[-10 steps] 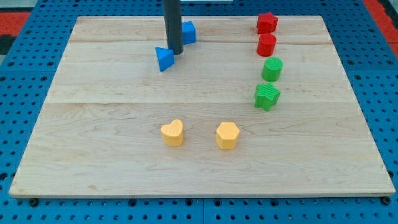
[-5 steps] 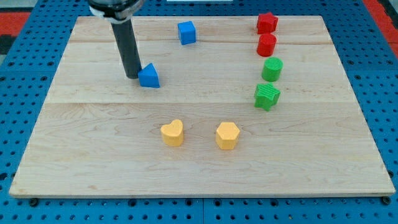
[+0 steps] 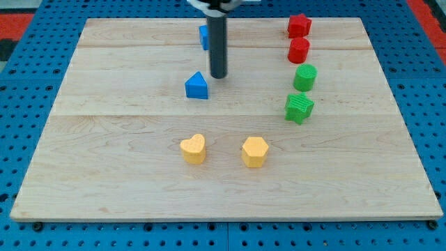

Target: Move the blue triangle to the left of the yellow heart

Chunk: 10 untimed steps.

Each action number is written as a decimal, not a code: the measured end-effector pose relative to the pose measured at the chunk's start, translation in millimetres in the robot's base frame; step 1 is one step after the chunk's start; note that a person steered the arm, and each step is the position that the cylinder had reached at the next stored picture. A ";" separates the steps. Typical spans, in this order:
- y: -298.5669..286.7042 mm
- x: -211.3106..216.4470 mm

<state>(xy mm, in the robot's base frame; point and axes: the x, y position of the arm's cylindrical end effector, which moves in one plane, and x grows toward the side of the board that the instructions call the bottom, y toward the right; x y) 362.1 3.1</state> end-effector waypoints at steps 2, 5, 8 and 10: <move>-41.4 -8.1; -106.6 72.0; -51.4 121.8; -106.0 122.7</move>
<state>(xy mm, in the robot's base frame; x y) 484.8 -102.9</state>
